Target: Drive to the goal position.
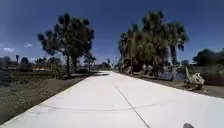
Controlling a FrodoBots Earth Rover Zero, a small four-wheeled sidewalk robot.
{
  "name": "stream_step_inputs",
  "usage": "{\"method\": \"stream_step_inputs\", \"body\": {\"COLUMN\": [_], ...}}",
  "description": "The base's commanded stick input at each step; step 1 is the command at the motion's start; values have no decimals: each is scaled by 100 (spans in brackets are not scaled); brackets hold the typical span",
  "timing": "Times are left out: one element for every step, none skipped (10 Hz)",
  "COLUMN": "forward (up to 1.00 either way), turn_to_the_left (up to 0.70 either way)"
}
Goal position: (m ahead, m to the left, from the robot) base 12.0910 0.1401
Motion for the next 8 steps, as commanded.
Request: {"method": "stream_step_inputs", "body": {"forward": [70,70,70,70,70,70,70,70], "turn_to_the_left": [0,0,0,0,0,0,0,0]}}
